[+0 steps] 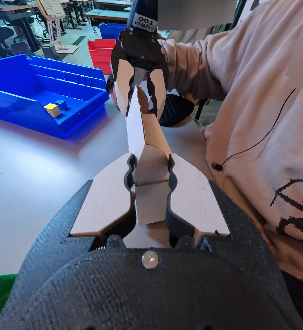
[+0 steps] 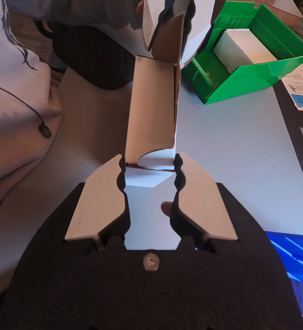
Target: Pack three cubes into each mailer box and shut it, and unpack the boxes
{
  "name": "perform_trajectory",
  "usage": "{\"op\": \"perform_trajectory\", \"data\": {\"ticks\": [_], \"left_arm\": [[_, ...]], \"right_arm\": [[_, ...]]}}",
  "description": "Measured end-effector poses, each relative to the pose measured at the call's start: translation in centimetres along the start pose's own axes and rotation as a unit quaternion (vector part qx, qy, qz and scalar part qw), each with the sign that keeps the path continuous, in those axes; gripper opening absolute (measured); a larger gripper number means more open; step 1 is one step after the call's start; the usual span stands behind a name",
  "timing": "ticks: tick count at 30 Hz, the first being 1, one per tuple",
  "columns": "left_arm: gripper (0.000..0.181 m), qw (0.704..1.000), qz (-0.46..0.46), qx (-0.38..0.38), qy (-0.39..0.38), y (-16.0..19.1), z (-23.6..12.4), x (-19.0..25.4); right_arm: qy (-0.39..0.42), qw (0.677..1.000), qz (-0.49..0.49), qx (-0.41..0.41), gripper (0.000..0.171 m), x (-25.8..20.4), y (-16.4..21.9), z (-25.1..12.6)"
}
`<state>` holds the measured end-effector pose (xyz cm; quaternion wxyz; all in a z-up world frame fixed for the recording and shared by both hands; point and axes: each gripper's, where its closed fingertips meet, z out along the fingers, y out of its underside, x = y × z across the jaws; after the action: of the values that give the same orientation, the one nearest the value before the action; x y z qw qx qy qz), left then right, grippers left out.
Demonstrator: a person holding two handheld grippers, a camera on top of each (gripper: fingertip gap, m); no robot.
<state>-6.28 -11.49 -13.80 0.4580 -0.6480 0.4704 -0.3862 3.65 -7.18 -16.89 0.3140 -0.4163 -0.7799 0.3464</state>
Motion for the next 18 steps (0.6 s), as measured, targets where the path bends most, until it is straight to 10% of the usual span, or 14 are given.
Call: {"op": "perform_trajectory", "data": {"ticks": [14,18], "left_arm": [[0.042,0.979,0.162,-0.086,-0.088,2.0,0.3,1.7],[0.072,0.959,0.205,-0.153,-0.123,2.6,0.3,2.4]], "right_arm": [[0.0,1.0,0.007,0.0,0.052,-0.2,0.0,0.2],[0.01,1.0,0.017,-0.001,0.052,0.1,0.0,0.3]]}}
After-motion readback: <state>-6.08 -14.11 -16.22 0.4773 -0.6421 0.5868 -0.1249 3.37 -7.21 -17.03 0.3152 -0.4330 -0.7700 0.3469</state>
